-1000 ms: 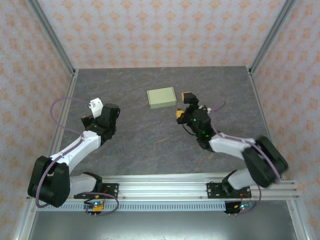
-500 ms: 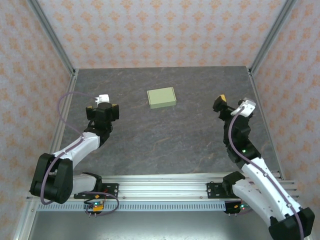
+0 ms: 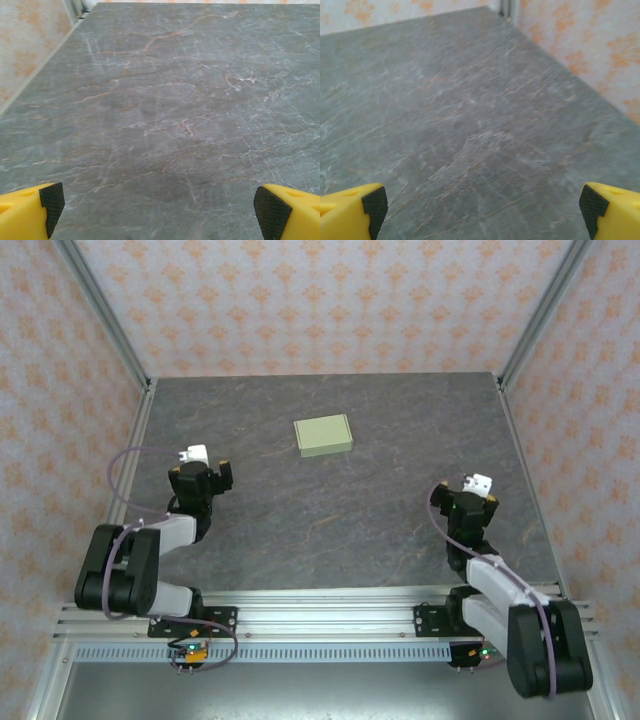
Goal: Fold the paper box
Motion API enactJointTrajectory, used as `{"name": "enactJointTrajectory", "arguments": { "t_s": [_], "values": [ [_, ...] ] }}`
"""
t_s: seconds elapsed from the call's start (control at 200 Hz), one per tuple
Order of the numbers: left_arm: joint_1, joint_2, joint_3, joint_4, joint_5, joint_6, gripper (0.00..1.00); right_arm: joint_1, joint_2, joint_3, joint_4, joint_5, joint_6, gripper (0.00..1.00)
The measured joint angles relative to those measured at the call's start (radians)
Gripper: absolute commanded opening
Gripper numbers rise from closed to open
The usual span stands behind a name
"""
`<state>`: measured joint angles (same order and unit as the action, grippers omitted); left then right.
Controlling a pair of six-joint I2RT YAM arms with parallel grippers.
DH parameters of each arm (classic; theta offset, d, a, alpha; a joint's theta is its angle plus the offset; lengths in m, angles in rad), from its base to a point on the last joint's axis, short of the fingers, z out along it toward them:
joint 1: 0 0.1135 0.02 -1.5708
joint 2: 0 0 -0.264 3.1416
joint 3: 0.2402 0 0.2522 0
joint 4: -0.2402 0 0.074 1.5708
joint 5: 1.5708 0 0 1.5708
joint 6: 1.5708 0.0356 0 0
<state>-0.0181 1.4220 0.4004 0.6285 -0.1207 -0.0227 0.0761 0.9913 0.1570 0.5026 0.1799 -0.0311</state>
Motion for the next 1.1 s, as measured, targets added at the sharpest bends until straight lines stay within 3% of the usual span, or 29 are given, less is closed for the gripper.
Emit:
{"name": "enactJointTrajectory", "arguments": {
  "t_s": [0.195, 0.526, 0.751, 1.101],
  "values": [
    [0.008, 0.081, 0.0, 0.061, 0.087, 0.006, 1.0, -0.057, 0.255, 0.053, 0.221, -0.108, -0.008, 0.99],
    [0.007, 0.081, 0.002, 0.088, 0.114, 0.006, 1.0, -0.06, 0.519, 0.164, 0.364, -0.161, -0.008, 0.99],
    [0.0, 0.081, 0.003, 0.088, 0.109, 0.017, 1.0, -0.053, 0.545, 0.256, 0.294, -0.156, -0.011, 0.99],
    [-0.006, 0.081, 0.005, 0.088, 0.106, 0.024, 1.0, -0.053, 0.544, 0.258, 0.271, -0.153, -0.011, 0.99]
  ]
}}
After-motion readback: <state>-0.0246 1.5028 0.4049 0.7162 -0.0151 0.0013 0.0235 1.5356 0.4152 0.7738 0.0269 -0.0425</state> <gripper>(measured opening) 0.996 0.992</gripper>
